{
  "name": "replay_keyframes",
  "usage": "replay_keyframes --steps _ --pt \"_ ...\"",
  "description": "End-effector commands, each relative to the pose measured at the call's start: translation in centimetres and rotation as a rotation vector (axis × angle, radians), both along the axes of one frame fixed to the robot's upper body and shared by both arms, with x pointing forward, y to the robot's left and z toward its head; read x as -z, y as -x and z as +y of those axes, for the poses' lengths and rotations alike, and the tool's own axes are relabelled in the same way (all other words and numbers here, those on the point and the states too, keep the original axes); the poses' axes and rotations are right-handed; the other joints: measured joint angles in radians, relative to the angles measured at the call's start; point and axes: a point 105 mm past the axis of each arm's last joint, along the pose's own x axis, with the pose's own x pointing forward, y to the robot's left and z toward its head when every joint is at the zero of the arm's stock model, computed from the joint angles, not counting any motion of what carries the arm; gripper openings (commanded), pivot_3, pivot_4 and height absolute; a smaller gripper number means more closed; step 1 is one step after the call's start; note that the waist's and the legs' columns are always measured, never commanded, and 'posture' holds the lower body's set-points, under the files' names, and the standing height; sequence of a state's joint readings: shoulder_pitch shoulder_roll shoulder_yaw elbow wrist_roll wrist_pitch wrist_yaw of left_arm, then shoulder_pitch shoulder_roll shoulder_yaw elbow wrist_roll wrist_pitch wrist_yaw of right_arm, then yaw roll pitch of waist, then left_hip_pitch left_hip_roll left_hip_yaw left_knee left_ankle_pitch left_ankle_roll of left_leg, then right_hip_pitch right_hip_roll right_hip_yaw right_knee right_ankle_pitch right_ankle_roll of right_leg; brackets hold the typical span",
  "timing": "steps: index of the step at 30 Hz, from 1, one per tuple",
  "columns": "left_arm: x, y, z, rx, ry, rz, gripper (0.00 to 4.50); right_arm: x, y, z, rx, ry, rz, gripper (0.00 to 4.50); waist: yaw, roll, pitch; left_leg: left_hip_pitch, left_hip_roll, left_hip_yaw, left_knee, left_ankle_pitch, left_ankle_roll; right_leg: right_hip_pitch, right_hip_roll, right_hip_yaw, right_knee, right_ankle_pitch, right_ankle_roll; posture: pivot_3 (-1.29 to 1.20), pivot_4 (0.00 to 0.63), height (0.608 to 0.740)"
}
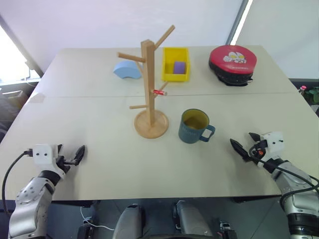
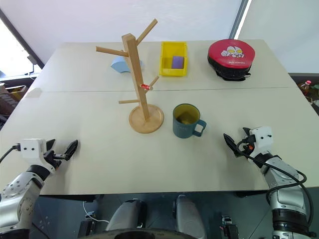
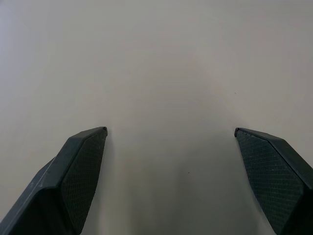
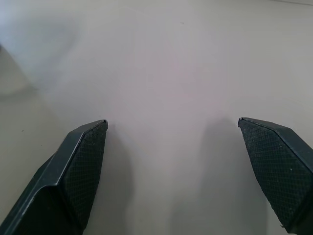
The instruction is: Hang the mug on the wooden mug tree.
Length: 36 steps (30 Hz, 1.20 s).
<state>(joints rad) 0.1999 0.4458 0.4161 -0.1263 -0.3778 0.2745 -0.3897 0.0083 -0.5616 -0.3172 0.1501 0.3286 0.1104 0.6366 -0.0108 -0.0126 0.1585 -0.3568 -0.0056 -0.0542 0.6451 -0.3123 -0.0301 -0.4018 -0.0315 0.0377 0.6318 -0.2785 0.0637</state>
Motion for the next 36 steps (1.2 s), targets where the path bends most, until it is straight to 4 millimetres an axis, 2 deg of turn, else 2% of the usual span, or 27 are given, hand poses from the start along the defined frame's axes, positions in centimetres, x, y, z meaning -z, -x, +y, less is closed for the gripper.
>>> replay_keyframes --steps 1,7,12,22,28,32,36 --pt "-0.9 -0.5 0.2 0.001 -0.023 -0.032 4.48 -0.3 -0.5 0.5 -0.015 0.008 -0.014 4.44 -0.001 0.0 0.0 0.0 0.0 0.0 0.0 0.0 0.0 0.0 0.0 0.0 0.0 0.0 0.0 0.0 0.15 0.74" --pt "-0.8 -1.2 -0.1 -0.005 -0.012 -0.047 4.48 -0.3 -0.8 0.6 -0.005 0.01 -0.023 4.44 -0.001 0.0 0.0 0.0 0.0 0.0 0.0 0.0 0.0 0.0 0.0 0.0 0.0 0.002 0.003 0.0 0.15 0.74" --pt "-0.6 -1.6 -1.2 0.022 0.009 -0.051 4.48 -0.3 -0.7 0.6 0.006 0.01 -0.028 4.44 -0.001 0.0 0.0 0.0 0.0 0.0 0.0 0.0 0.0 0.0 0.0 0.0 0.0 0.002 0.003 0.0 0.15 0.74" --pt "-1.0 -2.5 -4.7 0.184 0.051 -0.077 4.48 -0.3 0.5 0.1 0.024 0.017 -0.026 4.44 0.004 0.0 0.0 0.0 0.0 0.0 0.001 0.0 0.0 0.0 0.0 0.0 0.0 0.002 0.003 0.0 0.15 0.74" --pt "-1.1 -2.6 -9.7 0.456 -0.009 -0.064 4.48 0.5 1.9 0.5 -0.011 0.074 0.005 4.44 0.006 0.0 0.0 0.0 0.0 0.0 0.001 0.0 0.0 0.001 0.0 0.0 0.0 0.002 0.003 0.0 0.15 0.74" --pt "-2.2 -2.3 -14.0 0.673 0.043 -0.1 4.48 -0.7 3.1 2.5 -0.094 0.064 -0.023 4.44 0.007 0.0 0.0 0.0 0.0 0.0 0.001 0.0 0.0 0.001 0.0 0.0 0.0 0.002 0.003 0.0 0.15 0.74" --pt "-2.5 -1.8 -16.4 0.812 0.041 -0.105 4.48 -0.8 4.3 4.3 -0.159 0.058 -0.006 4.44 0.001 0.001 0.0 0.0 0.0 0.0 0.001 0.0 0.0 0.001 0.0 0.0 0.0 0.002 0.003 0.0 0.15 0.74"
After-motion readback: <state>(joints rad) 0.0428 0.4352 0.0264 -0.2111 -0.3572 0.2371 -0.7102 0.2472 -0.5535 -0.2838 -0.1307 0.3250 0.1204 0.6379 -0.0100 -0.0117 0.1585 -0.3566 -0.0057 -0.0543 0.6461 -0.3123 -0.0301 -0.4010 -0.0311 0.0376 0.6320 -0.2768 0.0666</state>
